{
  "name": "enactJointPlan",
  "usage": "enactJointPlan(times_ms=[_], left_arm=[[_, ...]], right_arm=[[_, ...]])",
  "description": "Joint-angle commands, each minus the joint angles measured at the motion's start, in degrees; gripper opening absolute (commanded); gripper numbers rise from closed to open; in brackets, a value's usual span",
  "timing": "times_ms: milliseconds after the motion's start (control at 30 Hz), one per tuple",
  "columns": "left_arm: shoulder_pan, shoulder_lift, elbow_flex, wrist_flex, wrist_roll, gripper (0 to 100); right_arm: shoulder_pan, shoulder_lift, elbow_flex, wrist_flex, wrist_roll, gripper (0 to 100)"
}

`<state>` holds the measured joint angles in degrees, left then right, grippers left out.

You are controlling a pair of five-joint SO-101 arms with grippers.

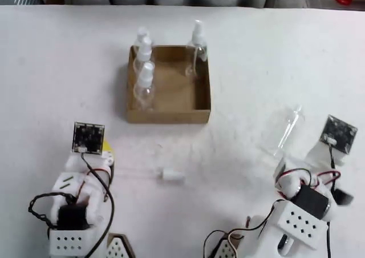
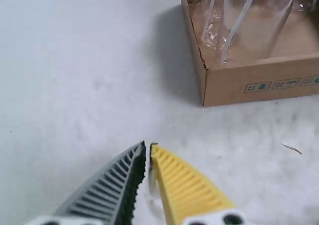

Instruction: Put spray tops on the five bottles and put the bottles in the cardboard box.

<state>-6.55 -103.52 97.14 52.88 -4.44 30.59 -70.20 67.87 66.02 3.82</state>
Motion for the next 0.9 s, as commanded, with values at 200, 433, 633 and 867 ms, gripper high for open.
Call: enactJointPlan(times_ms=[200,433,633,867], left_arm=[[-2.86,-0.75,-0.18,-3.34,0.09,2],[-3.38,-0.75,-0.18,-3.43,3.16,2],[-3.38,-0.66,-0.44,-2.99,3.16,2],[-3.03,-0.66,-0.62,-1.85,3.16,2]], right_arm=[[1.98,-0.84,10.46,-1.71,-0.44,48.0],[1.80,-0.84,7.65,-1.98,4.57,20.7],[1.71,-0.84,2.99,-1.01,7.56,14.6],[-2.77,0.66,-9.49,1.19,0.00,14.0]])
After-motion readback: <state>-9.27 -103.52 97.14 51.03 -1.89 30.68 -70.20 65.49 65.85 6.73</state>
